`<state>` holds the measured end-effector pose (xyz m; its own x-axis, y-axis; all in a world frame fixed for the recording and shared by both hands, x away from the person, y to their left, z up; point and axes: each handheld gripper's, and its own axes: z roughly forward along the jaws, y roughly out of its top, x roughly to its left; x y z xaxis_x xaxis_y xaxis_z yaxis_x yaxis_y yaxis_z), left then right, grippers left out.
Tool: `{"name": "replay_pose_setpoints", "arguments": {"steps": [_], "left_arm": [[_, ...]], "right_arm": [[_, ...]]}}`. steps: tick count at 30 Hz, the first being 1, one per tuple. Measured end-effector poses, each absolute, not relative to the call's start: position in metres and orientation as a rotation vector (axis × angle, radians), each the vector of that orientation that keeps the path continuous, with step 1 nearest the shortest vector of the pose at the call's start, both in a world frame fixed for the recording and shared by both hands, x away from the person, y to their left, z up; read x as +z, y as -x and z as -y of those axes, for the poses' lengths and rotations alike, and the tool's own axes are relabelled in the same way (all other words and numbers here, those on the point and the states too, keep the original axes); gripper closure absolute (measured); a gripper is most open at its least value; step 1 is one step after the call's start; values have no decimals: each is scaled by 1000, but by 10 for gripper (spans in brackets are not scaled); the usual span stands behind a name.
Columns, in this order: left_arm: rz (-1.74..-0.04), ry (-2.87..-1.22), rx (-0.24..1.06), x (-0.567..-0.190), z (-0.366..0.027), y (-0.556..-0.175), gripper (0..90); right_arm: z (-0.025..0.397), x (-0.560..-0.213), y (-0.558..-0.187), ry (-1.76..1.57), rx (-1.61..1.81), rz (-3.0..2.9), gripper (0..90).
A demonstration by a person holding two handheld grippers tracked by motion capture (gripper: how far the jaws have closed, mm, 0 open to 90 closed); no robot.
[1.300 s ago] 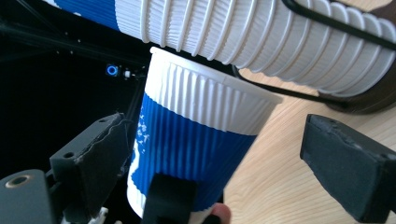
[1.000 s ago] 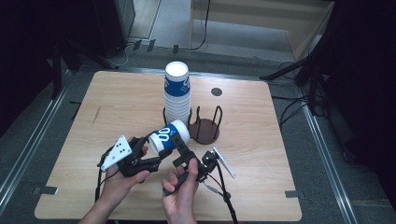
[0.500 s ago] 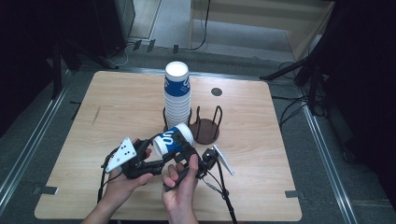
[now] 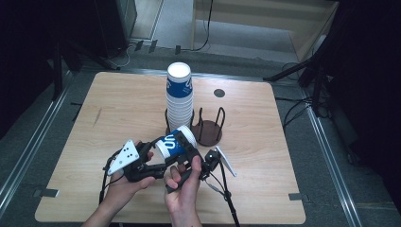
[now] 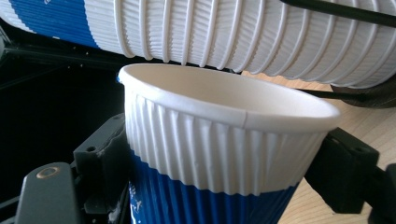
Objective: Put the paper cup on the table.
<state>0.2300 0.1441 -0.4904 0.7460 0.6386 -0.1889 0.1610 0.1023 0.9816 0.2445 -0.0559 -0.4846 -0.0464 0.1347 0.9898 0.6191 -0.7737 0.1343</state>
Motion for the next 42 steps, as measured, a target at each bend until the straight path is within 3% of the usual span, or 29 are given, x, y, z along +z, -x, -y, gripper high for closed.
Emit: {"name": "replay_pose_setpoints", "arguments": {"steps": [5,18,42], "left_arm": [[-712,-1459,403,-488,-144,-229,142],[-810,-1506,404,-481,-152,-227,25],[-886,-1567,429,-481,-164,-228,25]], "right_arm": [[58,-484,-244,1881,-1926,812,199],[67,-476,-240,1963,-2077,951,201],[66,-455,-231,2004,-2336,1436,200]]}}
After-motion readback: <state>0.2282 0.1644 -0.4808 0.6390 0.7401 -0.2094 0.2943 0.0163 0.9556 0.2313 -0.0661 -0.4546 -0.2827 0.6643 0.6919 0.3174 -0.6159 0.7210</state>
